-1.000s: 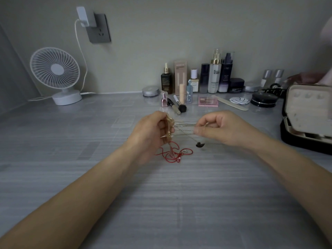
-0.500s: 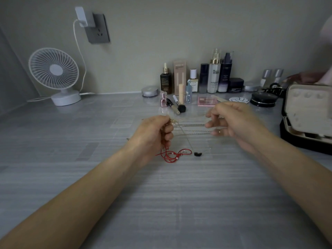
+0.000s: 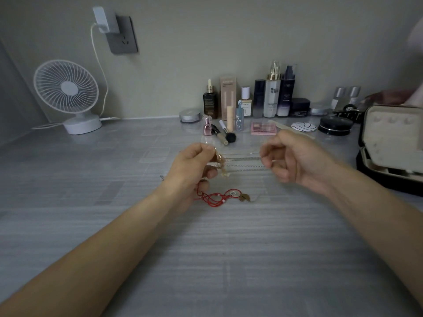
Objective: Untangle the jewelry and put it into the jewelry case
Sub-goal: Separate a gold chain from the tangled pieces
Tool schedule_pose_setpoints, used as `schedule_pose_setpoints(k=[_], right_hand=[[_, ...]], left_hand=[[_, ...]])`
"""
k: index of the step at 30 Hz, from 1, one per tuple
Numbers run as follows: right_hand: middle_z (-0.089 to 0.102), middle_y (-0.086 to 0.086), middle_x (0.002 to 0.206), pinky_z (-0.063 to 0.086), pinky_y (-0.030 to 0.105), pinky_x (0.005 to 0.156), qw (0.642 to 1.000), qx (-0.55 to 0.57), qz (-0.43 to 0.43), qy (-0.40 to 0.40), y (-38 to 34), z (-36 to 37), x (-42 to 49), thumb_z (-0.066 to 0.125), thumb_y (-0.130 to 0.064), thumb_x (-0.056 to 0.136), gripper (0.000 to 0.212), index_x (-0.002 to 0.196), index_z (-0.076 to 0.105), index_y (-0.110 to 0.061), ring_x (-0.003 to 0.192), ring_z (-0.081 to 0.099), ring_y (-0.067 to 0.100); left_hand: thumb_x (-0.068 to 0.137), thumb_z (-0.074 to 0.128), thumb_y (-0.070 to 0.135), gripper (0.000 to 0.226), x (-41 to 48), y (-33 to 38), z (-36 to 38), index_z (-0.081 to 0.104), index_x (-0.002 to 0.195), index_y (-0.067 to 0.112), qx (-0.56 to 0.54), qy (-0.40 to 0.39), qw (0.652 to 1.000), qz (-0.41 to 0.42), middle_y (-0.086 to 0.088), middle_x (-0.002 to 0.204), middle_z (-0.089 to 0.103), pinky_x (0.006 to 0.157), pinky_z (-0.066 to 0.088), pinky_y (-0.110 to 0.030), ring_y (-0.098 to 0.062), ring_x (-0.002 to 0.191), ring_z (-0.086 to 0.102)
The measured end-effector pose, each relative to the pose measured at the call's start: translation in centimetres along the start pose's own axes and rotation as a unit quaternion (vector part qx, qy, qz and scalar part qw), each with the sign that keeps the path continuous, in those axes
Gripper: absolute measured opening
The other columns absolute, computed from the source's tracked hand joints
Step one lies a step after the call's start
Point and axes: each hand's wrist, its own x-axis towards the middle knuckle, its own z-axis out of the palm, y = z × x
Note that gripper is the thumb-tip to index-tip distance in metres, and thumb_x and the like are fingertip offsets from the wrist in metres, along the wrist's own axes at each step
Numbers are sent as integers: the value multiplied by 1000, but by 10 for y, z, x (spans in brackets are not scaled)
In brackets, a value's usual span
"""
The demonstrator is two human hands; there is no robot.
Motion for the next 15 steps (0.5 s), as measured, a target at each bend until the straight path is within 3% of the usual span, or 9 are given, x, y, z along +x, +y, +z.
schedule_pose_setpoints(k=[5, 9, 11, 13, 15], right_hand=[[67, 9, 65, 47, 20, 45, 995, -87, 28, -27, 4, 3, 1, 48, -24, 91, 27, 83, 65, -6, 45, 55, 15], [70, 9, 85, 48, 20, 45, 994, -95, 27, -46, 8, 7, 1, 61, -19, 86, 19, 99, 65, -7, 48, 57, 11], [66, 2, 79, 42, 16, 43, 981, -185, 2, -61, 10, 8, 0, 70, -22, 78, 25, 101, 66, -13, 50, 54, 4], [59, -7, 69, 39, 10, 49, 942, -325, -44, -74, 11, 9, 0, 75, -30, 72, 27, 96, 67, -21, 52, 50, -2], [52, -13, 55, 35, 8, 51, 913, -394, -75, -74, 12, 11, 0, 75, -33, 72, 16, 84, 69, -23, 47, 45, -4]], left_hand=[[96, 46, 18, 19, -2, 1, 2, 51, 79, 18, 6, -11, 1000, 11, 6, 69, 67, 37, 26, -17, -8, 49, 42], [96, 46, 18, 17, -3, 3, 2, 52, 80, 18, -2, -25, 999, 20, 3, 75, 70, 38, 26, -17, -7, 48, 44], [96, 46, 19, 19, -3, 4, 2, 52, 78, 18, 0, -26, 999, 26, 2, 78, 71, 37, 26, -16, -6, 48, 45], [95, 48, 20, 20, -3, 4, 2, 53, 76, 19, 11, -19, 999, 36, 3, 80, 69, 36, 26, -16, -5, 48, 45], [95, 49, 20, 21, -2, 4, 2, 54, 74, 19, 20, -10, 999, 42, 5, 77, 64, 36, 26, -15, -5, 48, 44]])
